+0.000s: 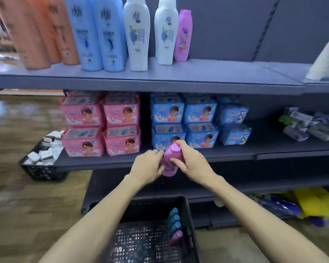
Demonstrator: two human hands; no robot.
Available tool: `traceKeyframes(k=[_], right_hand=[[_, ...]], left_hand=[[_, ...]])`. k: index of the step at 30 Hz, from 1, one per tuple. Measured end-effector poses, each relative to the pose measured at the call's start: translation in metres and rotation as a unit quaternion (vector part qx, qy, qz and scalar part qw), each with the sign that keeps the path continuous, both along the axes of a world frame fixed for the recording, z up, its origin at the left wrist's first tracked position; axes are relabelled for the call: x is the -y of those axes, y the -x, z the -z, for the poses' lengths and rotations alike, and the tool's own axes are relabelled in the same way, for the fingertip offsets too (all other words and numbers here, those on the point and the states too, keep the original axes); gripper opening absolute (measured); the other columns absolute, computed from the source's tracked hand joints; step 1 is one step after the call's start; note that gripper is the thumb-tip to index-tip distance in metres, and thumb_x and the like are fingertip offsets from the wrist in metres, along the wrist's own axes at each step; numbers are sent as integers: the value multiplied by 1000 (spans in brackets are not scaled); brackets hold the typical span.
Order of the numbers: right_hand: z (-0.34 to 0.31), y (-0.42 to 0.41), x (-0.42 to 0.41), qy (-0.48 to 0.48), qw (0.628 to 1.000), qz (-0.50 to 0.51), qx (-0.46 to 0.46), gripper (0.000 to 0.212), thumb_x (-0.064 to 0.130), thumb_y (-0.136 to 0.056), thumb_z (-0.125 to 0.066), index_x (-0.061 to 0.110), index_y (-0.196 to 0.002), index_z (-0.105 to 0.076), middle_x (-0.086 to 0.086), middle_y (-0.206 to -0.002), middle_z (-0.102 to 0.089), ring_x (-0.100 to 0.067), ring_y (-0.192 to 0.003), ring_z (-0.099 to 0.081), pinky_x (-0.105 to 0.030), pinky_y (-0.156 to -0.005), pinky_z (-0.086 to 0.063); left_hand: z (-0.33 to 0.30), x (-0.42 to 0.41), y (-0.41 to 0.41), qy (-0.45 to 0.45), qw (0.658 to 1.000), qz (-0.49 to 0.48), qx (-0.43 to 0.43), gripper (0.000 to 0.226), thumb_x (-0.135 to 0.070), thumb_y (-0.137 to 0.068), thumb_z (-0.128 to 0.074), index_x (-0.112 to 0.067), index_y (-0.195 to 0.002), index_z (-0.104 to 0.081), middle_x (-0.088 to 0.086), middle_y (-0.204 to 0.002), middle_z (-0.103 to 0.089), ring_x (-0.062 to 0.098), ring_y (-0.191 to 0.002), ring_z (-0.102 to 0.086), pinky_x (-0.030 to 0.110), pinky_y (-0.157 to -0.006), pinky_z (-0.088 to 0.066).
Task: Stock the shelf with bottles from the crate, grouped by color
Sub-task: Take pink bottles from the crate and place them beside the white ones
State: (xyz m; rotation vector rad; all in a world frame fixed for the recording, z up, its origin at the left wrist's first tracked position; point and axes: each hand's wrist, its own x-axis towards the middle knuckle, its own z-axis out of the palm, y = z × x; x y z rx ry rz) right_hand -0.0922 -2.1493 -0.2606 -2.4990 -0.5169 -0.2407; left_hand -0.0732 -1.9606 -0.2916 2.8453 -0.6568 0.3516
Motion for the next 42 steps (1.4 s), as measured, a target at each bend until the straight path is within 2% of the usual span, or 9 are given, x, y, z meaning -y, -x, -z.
traceKeyframes(k=[5, 8, 12, 15, 20, 25, 30, 34, 42], right_hand=[[-65, -23, 8, -4, 998, -1, 61, 54, 32, -93, -62, 25, -140, -36, 4, -118, -62, -20, -103, -59, -33, -88, -46], [-110, -34, 15, -13, 995, -8, 99, 58, 31, -94, -63, 22, -144, -35, 8, -99, -55, -16, -85, -52, -27, -80, -40], [-179, -50, 21, -20, 988, -22, 152, 57, 28, -93, -65, 18, -142, -37, -3, -105, -65, -14, -77, -53, -33, -79, -47], [-229, -61, 23, -24, 982, -35, 186, 55, 25, -93, -65, 18, -141, -38, -8, -98, -67, -7, -61, -52, -26, -68, -44], [-287, -83, 26, -28, 977, -34, 209, 52, 31, -95, -61, 22, -141, -37, -5, -94, -66, -14, -71, -60, -29, -75, -53], [-299, -108, 29, -46, 981, -35, 185, 49, 30, -96, -60, 27, -139, -37, -4, -96, -67, -17, -77, -64, -36, -77, -57], [-295, -131, 32, -46, 986, -36, 158, 50, 28, -97, -59, 27, -141, -36, 1, -100, -66, -8, -80, -64, -31, -78, -54], [-290, -152, 35, -42, 990, -30, 132, 51, 31, -97, -58, 28, -142, -34, -1, -101, -66, -15, -86, -65, -37, -84, -55], [-248, -168, 42, -94, 992, -56, 56, 80, 28, -79, -81, 29, -141, -31, 15, -107, -61, 13, -74, -57, -13, -68, -45]], left_hand=[[-64, 3, -21, 16, 997, 14, 80, 20, -29, -85, -51, -18, -102, -52, -2, -90, -56, 22, -87, -55, 34, -61, -42], [-109, 5, -34, 20, 988, 41, 147, 18, -29, -82, -56, -17, -94, -52, -1, -86, -57, 24, -85, -57, 33, -57, -37], [-176, 12, -48, 35, 978, 44, 202, 16, -30, -82, -55, -17, -91, -53, 2, -90, -61, 27, -89, -58, 37, -62, -44], [-222, 15, -61, 60, 968, 40, 239, 15, -27, -82, -55, -15, -91, -54, 2, -89, -62, 27, -87, -58, 38, -62, -46], [-276, 19, -83, 66, 958, 29, 279, 14, -27, -85, -52, -15, -93, -55, -3, -86, -61, 22, -82, -56, 35, -60, -47], [-287, 25, -102, 58, 962, 10, 266, 18, -29, -87, -52, -15, -99, -55, -2, -87, -60, 23, -84, -56, 34, -60, -44], [-277, 28, -118, 53, 968, 5, 245, 23, -29, -86, -49, -17, -105, -53, -2, -89, -60, 23, -85, -57, 36, -62, -49], [-274, 29, -134, 42, 969, -1, 243, 21, -30, -87, -49, -19, -105, -53, -3, -89, -60, 22, -85, -56, 36, -62, -48], [-268, 31, -162, 78, 960, 15, 267, 12, -29, -89, -51, -21, -97, -56, -6, -82, -59, 19, -76, -55, 36, -60, -50]])
